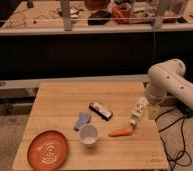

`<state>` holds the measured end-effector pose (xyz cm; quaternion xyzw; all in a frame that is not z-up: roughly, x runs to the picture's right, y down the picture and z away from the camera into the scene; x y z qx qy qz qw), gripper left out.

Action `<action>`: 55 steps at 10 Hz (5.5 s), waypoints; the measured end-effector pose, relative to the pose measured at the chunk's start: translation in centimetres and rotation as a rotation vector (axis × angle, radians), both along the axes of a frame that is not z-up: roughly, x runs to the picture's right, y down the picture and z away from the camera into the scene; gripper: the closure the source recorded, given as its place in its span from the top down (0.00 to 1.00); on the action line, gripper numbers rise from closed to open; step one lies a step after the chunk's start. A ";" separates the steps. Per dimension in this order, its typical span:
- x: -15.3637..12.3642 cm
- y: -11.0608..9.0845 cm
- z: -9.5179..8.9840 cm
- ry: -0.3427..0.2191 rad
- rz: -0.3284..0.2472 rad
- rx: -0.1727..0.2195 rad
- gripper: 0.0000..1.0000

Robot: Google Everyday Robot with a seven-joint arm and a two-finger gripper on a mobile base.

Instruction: Push the eraser across the table

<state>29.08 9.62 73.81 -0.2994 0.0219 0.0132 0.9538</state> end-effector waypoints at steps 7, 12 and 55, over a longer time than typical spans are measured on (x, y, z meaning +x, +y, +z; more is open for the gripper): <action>-0.4 -0.5 2.0 -0.003 -0.011 0.001 0.80; -0.9 -0.8 3.5 -0.005 -0.021 0.004 0.80; -4.6 1.2 12.0 0.029 0.077 0.002 0.71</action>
